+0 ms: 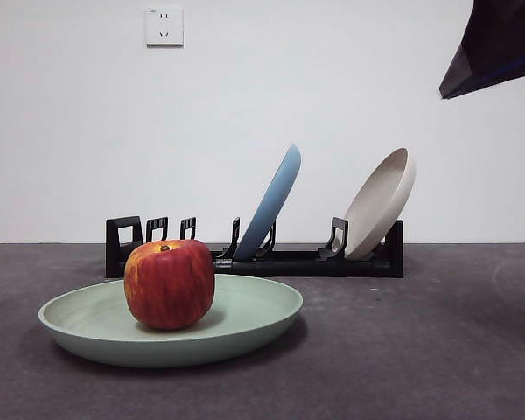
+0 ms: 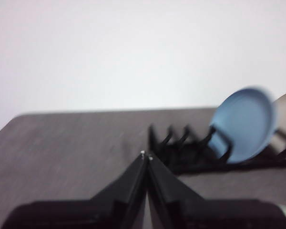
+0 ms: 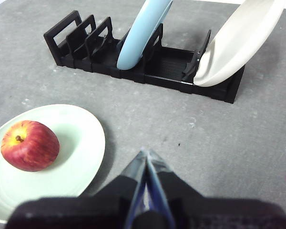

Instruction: Take the green plate from the plate rack,put the plate on the table,take the apple from the table,put the apple in the plate

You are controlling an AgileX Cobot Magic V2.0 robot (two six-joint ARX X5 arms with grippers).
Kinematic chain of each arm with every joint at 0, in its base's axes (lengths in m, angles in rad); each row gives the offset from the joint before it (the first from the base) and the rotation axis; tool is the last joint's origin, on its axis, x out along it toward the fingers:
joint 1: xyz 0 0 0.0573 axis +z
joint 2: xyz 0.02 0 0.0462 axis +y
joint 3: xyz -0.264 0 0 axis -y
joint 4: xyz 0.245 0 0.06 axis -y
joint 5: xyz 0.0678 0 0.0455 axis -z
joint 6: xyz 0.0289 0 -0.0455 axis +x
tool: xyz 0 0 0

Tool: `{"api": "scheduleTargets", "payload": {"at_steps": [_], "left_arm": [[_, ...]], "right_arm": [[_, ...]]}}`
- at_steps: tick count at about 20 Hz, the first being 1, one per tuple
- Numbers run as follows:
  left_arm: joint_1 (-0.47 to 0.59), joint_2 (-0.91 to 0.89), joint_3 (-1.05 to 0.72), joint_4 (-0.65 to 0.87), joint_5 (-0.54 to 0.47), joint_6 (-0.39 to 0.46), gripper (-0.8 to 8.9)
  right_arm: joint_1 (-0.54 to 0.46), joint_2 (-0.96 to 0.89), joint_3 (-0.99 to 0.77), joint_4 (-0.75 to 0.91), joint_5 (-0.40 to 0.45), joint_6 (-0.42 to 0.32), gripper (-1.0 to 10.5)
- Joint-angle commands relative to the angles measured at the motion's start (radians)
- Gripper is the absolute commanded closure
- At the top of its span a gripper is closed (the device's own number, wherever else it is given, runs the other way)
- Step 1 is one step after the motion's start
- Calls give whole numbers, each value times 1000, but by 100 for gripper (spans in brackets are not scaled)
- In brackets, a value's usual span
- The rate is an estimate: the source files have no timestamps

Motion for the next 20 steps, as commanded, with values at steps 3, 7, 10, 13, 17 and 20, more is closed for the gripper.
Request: {"api": "scheduleTargets", "payload": {"at_steps": [3,7,10,13,17,20], "left_arm": [[169,-52,-184,59,80,14,816],[233,-90,-290,84,81,14,816],[251,-111,-336,93,80,14,816],[257,-111,-357,95,85,17,816],[257,-111,-358,100,131,-13,816],[257,-111,-358,100,127,-13,816]], "right_arm": [[1,-2,-5,9,2,7,946],[1,-2,-5,9,2,6,946],[1,-2,-5,9,2,6,946],[1,-2,-5,9,2,6,946],[1,-2,-5,9,2,7,946],[1,-2,-5,9,2,6,946]]}}
